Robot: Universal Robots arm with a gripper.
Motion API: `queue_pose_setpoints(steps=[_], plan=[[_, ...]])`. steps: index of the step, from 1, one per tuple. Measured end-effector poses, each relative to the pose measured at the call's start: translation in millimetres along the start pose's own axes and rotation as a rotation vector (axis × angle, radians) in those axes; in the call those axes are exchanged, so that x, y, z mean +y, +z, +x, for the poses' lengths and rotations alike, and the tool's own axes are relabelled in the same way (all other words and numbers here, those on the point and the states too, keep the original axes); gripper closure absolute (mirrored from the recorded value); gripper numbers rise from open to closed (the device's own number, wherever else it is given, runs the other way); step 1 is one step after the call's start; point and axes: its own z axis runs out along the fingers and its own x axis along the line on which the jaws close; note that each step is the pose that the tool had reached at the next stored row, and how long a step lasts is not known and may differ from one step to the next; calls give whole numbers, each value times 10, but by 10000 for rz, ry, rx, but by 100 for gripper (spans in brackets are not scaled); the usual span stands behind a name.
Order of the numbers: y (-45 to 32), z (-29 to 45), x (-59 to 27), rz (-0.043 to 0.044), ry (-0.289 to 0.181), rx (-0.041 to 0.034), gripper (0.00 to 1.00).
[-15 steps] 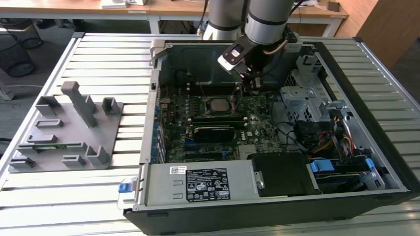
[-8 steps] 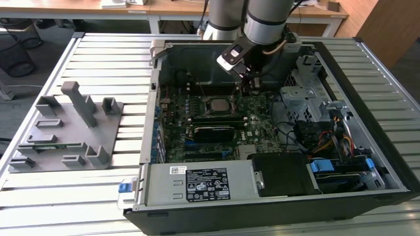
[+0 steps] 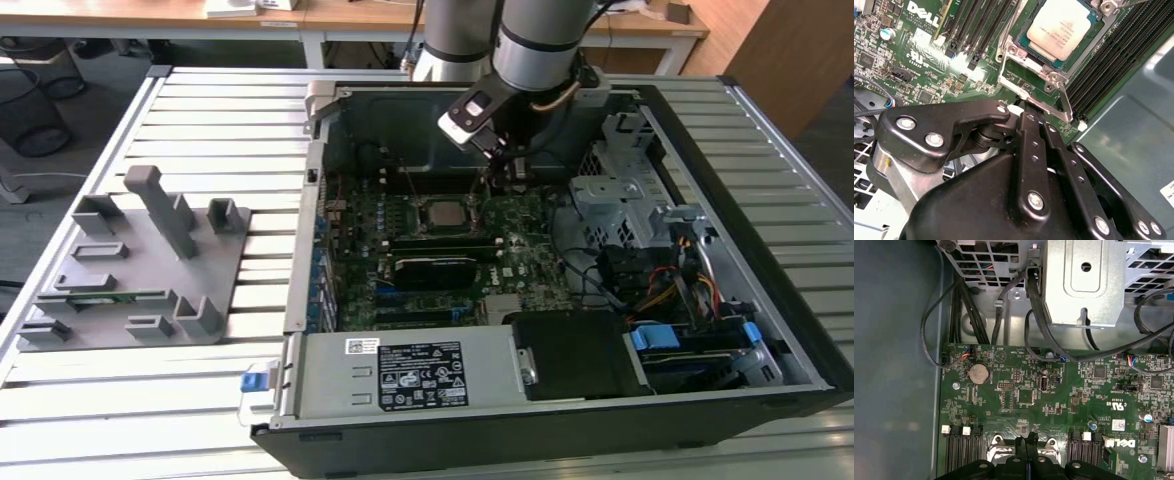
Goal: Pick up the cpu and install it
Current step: 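Close the cpu cover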
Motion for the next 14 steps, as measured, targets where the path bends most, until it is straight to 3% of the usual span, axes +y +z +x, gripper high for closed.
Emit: queue_pose_setpoints(steps=[14], plan=[[8, 2, -54, 3, -1, 3, 89]])
